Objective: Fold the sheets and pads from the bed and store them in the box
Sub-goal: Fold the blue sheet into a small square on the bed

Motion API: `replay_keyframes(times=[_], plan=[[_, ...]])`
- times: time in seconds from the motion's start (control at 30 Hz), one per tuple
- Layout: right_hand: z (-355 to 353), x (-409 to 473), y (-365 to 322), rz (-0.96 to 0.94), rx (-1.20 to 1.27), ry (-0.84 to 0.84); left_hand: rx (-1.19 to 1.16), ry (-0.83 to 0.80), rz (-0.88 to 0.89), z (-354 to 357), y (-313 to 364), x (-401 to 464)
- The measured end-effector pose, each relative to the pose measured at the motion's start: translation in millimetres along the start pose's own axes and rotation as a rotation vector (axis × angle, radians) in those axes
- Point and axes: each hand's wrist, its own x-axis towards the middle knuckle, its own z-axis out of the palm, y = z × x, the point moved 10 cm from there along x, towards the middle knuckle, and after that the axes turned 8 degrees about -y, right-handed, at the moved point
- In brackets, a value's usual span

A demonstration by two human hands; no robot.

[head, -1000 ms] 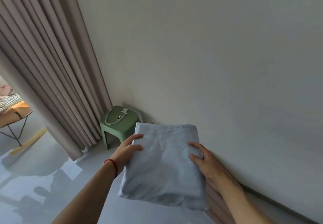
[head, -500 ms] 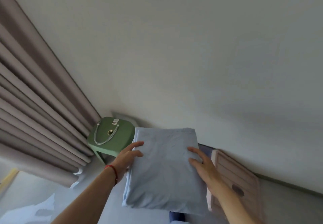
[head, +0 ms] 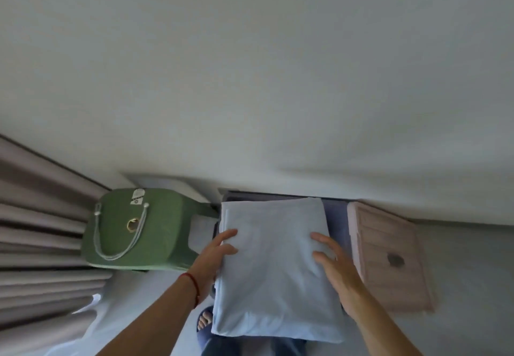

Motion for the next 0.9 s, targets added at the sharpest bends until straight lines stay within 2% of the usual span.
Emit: replay_keyframes(times=[0.23, 0.4, 0.57, 0.67, 0.8, 0.9], plan=[[22, 150, 118, 0.059, -0.045, 0.015, 0.048, -0.008, -0.069, -25, -106, 182], [35, 244, 190, 0.102, -0.138, -0.019, 0.189, 0.017, -0.002, -37, -139, 301], [58, 336, 284, 0.130, -0.159, 0.047, 0.318, 0.168, 0.014, -55, -188, 392], [78, 379, 325, 0.081, -0.174, 0.064, 0.331, 0.268, 0.028, -65, -217, 426], [94, 414, 372, 0.063, -0.214, 0.030, 0.488, 0.286, 0.092, -74, -248, 468], [106, 420, 398, 0.078, -0.356, -0.066, 0.830, 0.272, 0.075, -70, -258, 493]])
